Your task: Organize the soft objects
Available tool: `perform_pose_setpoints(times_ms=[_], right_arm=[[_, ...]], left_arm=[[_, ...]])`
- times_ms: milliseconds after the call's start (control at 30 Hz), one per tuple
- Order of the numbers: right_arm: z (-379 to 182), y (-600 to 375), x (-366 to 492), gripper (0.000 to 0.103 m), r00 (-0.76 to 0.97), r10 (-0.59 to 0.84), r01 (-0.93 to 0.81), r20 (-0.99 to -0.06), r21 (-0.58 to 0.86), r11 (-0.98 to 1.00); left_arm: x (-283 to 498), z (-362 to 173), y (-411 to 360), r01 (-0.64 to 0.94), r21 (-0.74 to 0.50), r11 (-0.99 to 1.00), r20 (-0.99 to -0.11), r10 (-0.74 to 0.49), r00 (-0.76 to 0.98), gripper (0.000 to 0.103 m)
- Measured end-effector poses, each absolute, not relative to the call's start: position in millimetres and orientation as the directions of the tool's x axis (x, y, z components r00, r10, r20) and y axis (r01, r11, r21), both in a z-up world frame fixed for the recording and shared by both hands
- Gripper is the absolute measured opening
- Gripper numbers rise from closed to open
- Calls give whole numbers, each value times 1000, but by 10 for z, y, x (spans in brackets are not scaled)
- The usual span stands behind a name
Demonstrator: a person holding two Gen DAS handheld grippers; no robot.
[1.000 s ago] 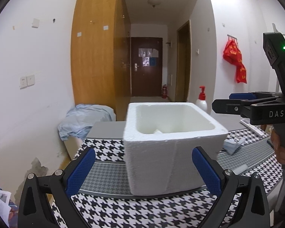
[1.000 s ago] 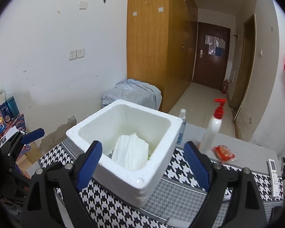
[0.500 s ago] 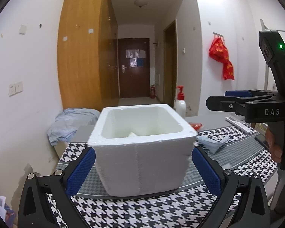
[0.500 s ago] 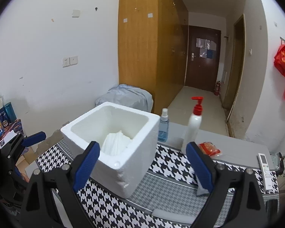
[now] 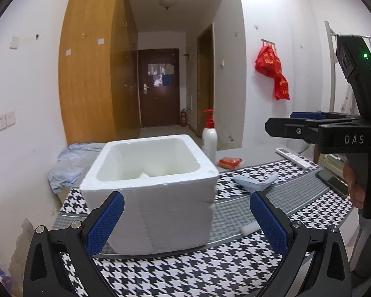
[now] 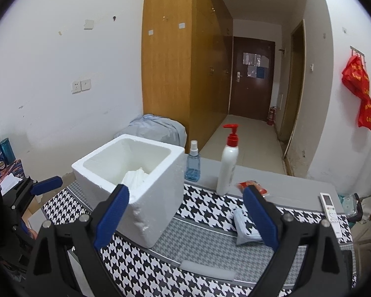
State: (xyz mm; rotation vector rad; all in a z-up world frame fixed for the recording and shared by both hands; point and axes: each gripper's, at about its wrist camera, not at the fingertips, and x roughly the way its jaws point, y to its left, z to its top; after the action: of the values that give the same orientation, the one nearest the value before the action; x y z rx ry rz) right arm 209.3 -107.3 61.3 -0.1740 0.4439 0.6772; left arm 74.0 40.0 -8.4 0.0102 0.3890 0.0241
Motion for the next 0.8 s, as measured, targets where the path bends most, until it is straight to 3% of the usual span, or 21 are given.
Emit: perform_pose_setpoints(times_ms=[800], right_arm=[[428,-1860,2105,96,772,458,-511,-441,-2,859]], left_arm=[[1071,-281,-309,146,27,989,-425,-120,897,102]])
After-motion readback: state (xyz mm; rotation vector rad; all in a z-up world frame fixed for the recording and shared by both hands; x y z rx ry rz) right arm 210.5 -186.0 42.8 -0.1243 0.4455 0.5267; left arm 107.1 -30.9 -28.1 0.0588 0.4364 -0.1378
